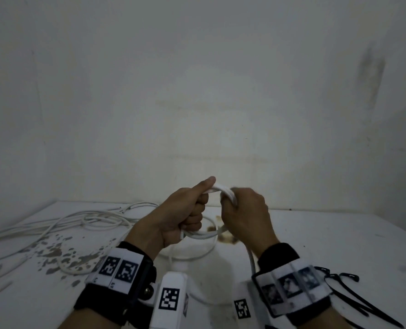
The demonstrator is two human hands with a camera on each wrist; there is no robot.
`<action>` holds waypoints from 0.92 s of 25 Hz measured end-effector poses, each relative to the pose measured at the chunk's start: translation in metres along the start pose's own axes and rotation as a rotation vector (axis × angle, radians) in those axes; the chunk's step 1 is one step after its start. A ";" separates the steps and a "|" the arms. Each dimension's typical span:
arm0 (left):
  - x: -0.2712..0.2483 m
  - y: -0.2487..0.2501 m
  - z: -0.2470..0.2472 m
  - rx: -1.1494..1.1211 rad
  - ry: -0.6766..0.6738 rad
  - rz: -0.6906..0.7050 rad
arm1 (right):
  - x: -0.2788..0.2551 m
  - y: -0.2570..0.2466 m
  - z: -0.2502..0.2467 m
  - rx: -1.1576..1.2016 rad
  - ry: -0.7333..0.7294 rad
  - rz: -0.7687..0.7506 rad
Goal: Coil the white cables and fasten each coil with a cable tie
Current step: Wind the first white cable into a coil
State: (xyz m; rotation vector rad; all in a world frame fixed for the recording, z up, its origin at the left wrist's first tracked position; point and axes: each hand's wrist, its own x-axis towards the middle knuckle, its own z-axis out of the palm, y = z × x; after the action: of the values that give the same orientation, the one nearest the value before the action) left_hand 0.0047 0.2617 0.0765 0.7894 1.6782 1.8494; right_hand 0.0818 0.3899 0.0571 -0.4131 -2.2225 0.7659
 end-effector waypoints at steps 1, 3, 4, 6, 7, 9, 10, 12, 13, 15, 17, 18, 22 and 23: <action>0.000 -0.001 -0.005 -0.023 0.019 -0.014 | 0.002 -0.002 -0.007 0.274 -0.140 0.174; 0.001 -0.001 -0.013 -0.082 0.034 -0.031 | 0.001 -0.010 -0.019 0.809 -0.349 0.482; 0.003 0.000 -0.015 -0.088 0.037 -0.034 | 0.001 -0.014 -0.022 0.975 -0.378 0.578; 0.004 -0.001 -0.017 -0.038 0.049 -0.032 | 0.002 -0.020 -0.022 1.172 -0.342 0.699; 0.006 -0.002 -0.017 -0.006 0.054 -0.034 | 0.004 -0.020 -0.018 1.227 -0.297 0.738; 0.007 -0.006 -0.020 0.053 0.061 -0.047 | 0.003 -0.020 -0.013 1.210 -0.256 0.740; 0.007 -0.009 -0.021 0.076 0.061 -0.056 | 0.002 -0.019 -0.012 1.162 -0.266 0.720; 0.008 -0.010 -0.022 0.123 0.055 -0.059 | 0.000 -0.019 -0.012 1.075 -0.313 0.650; 0.008 -0.010 -0.022 0.139 0.061 -0.053 | 0.000 -0.019 -0.012 1.034 -0.321 0.619; 0.007 -0.007 -0.024 0.157 0.079 -0.024 | 0.001 -0.017 -0.013 0.878 -0.249 0.485; 0.005 -0.005 -0.028 0.164 0.101 0.001 | 0.002 -0.011 -0.020 0.623 -0.211 0.287; 0.005 -0.006 -0.030 0.159 0.114 0.008 | 0.002 -0.010 -0.025 0.533 -0.269 0.240; 0.008 -0.006 -0.042 0.030 0.195 0.036 | 0.008 -0.005 -0.044 0.786 -0.490 0.292; 0.009 -0.005 -0.044 -0.007 0.210 0.043 | 0.007 -0.005 -0.048 0.936 -0.482 0.318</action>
State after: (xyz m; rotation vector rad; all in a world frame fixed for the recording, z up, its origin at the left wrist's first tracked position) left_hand -0.0334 0.2377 0.0694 0.6516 1.7931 2.0256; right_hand 0.1115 0.4083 0.0905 -0.1036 -1.9200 2.1120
